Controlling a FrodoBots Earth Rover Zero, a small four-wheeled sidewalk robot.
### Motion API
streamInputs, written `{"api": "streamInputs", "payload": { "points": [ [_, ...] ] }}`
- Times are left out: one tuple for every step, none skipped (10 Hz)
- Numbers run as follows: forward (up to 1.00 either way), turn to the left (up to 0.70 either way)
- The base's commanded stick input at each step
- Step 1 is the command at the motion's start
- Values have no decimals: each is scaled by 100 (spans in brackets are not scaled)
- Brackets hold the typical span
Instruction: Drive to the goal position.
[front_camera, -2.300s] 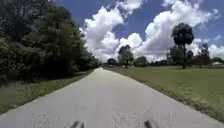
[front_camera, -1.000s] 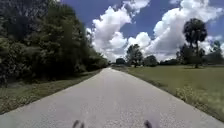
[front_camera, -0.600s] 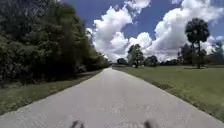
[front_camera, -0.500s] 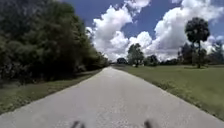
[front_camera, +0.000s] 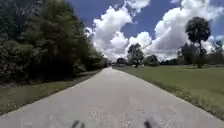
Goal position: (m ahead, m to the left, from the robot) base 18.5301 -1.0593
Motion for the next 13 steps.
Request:
{"api": "streamInputs", "payload": {
  "points": [
    [50, 0],
    [50, 0],
    [50, 0],
    [50, 0],
    [50, 0],
    [50, 0],
    [50, 0],
    [50, 0],
    [50, 0],
    [50, 0],
    [50, 0],
    [50, 0],
    [50, 0]
  ]
}}
